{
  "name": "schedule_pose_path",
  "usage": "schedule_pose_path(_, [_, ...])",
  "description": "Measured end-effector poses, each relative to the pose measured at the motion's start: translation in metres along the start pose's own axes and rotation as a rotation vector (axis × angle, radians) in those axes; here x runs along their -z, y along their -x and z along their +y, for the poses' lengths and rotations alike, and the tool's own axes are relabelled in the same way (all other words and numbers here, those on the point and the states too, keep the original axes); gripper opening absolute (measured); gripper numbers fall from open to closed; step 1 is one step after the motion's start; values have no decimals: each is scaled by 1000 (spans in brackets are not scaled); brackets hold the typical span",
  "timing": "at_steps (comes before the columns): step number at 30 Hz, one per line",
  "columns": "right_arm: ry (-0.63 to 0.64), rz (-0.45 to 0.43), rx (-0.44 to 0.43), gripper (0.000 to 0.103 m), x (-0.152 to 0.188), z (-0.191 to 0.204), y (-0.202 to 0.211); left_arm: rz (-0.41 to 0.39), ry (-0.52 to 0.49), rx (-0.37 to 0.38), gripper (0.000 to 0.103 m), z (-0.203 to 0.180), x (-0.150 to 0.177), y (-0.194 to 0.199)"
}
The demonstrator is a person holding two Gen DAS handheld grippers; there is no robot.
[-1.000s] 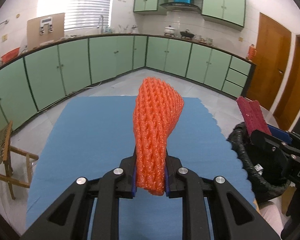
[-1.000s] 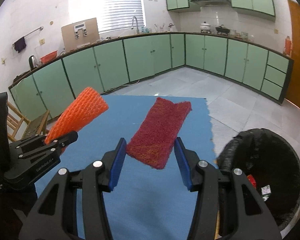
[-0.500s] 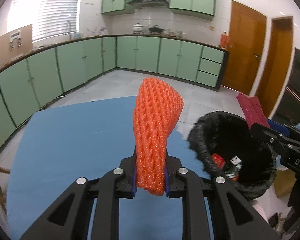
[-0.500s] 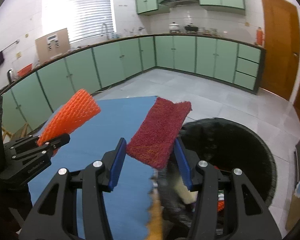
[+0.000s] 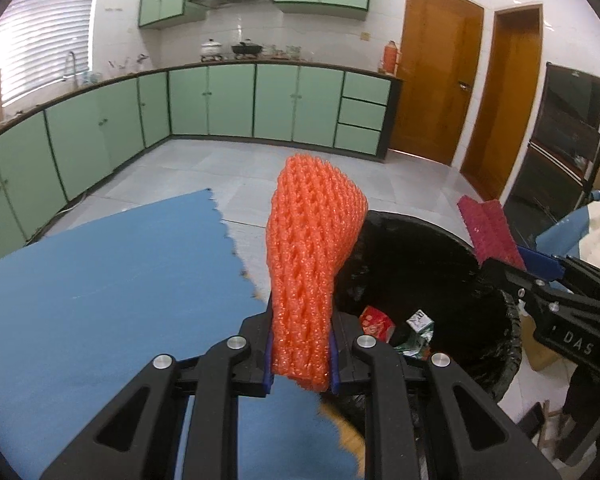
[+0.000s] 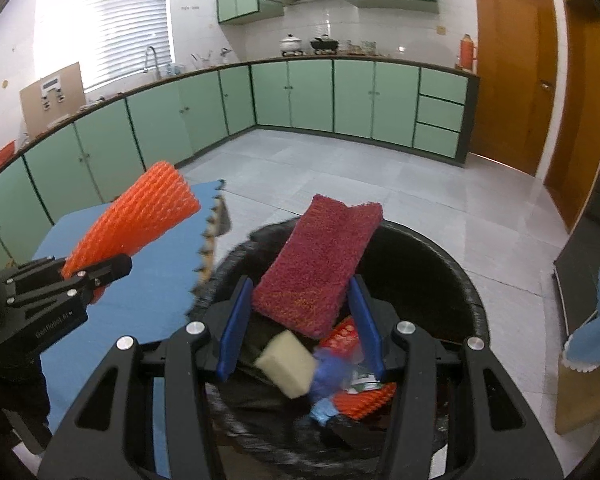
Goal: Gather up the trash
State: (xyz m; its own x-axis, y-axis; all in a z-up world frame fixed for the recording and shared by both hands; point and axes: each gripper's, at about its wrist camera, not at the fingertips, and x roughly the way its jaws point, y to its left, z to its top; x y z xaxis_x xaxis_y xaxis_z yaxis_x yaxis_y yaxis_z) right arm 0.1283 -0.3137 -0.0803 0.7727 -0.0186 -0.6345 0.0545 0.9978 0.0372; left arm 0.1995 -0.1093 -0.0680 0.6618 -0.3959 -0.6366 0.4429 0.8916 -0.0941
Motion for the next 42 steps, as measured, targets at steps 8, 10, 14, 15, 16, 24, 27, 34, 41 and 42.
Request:
schedule_pose_path(8, [-35, 29, 18, 47, 9, -39, -30, 23, -48, 34, 20, -31, -4, -40])
schedule_pose_path(10, [-41, 38, 24, 47, 10, -48, -37, 39, -56, 44, 20, -39, -5, -52])
schedule_pose_path(14, [-58, 66, 27, 48, 15, -65, -51, 67, -81, 54, 20, -54, -5, -76])
schedule_pose_path(15, [-59, 70, 26, 48, 16, -68, -54, 80, -84, 61, 20, -57, -5, -83])
schedule_pose_path(16, [-62, 77, 26, 50, 18, -71, -57, 92, -84, 68, 20, -59, -5, -89])
schedule_pose_path(24, [-96, 68, 83, 76, 24, -89, -58, 126, -61, 90, 53, -57, -8, -110])
schedule_pose_path(27, [-117, 59, 90, 87, 25, -92, -50, 112, -49, 84, 61, -49, -9, -100])
schedule_pose_path(34, [-144, 30, 68, 93, 17, -80, -20, 68, -29, 83, 73, -34, -17, -64])
schedule_pose_path(41, [-131, -16, 45, 93, 8, -51, 27, 11, -17, 58, 78, -18, -17, -7])
schedule_pose_path(42, [-128, -20, 43, 93, 6, -48, 31, 6, -8, 56, 79, -14, -17, 2])
